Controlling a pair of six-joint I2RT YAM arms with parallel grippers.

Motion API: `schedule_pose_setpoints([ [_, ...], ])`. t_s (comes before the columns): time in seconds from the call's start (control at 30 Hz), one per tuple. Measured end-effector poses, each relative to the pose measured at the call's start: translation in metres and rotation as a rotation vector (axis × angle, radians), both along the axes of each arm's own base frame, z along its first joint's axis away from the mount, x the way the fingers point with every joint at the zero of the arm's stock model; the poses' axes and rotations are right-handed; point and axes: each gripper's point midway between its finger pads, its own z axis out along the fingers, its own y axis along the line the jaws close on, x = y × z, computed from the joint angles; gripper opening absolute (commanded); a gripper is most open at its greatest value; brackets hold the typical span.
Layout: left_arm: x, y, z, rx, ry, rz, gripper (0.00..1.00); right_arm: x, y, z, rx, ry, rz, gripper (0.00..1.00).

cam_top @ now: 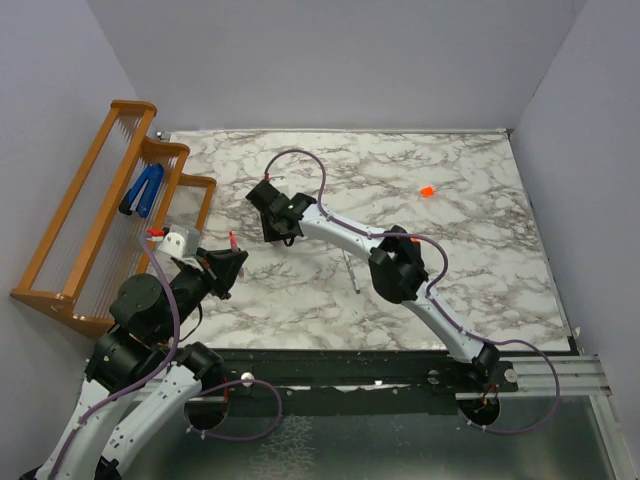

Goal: Insert the pens into the pen caps

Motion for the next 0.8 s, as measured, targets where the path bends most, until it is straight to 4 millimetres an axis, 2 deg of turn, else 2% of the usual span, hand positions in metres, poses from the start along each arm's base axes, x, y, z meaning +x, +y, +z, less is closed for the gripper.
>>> schedule_pose_setpoints([
  [0.1,0.000,0.000,0.000,0.002,-0.001,0.000,0.00,0.001,0.000,-0.006,-0.008,0.002,0.000,0.37],
  [0.23,0.000,0.000,0.000,0.004,-0.002,0.000,0.00,0.004,0.003,-0.006,-0.008,-0.008,0.005,0.22],
  [0.27,0.000,0.000,0.000,0.005,-0.003,0.000,0.00,0.004,0.003,-0.006,-0.009,-0.009,0.005,0.18],
  [0.33,0.000,0.001,0.000,0.005,-0.004,0.000,0.00,0.005,0.002,-0.007,-0.015,-0.012,0.009,0.02],
  [0.63,-0.001,0.001,-0.002,0.012,-0.001,0.000,0.00,0.007,0.003,-0.009,0.000,-0.049,0.036,0.00],
  [0.7,-0.001,0.001,-0.002,0.014,0.001,-0.002,0.00,0.003,-0.003,-0.007,0.018,-0.069,0.040,0.01],
  [0.8,0.001,0.000,-0.005,0.023,0.010,-0.002,0.00,-0.013,-0.028,-0.006,0.015,-0.086,0.051,0.01],
])
